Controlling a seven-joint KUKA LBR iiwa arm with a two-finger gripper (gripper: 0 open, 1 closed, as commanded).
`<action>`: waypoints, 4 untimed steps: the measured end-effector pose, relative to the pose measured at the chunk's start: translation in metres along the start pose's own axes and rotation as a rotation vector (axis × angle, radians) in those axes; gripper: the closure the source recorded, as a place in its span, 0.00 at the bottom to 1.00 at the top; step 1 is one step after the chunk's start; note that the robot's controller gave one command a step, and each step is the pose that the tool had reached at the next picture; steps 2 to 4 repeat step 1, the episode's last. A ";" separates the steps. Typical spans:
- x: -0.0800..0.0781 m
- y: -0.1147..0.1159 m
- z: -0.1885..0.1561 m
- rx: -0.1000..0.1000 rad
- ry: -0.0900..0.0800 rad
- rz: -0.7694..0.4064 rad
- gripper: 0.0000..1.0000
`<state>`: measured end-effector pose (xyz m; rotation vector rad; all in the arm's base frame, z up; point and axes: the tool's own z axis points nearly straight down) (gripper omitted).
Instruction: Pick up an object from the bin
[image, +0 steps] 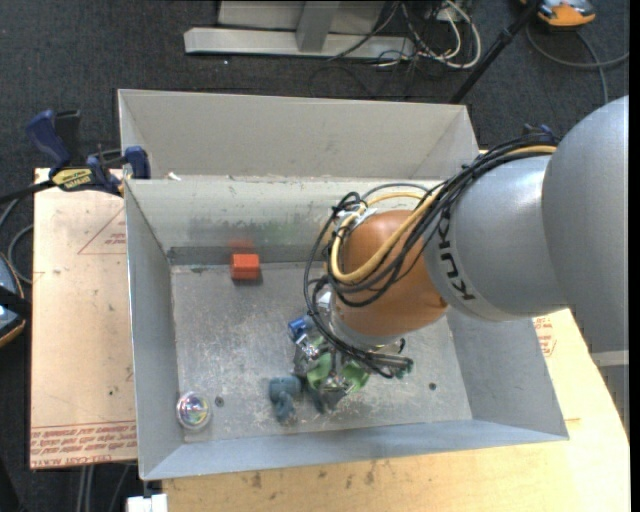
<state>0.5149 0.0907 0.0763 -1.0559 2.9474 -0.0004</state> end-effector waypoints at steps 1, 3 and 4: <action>-0.002 -0.003 -0.144 0.001 0.000 0.038 1.00; -0.002 -0.003 -0.144 0.001 0.000 0.038 1.00; -0.002 -0.003 -0.144 0.001 0.000 0.038 1.00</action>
Offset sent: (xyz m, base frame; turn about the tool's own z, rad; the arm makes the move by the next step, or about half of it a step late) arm -0.0002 -0.0028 0.1396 0.0352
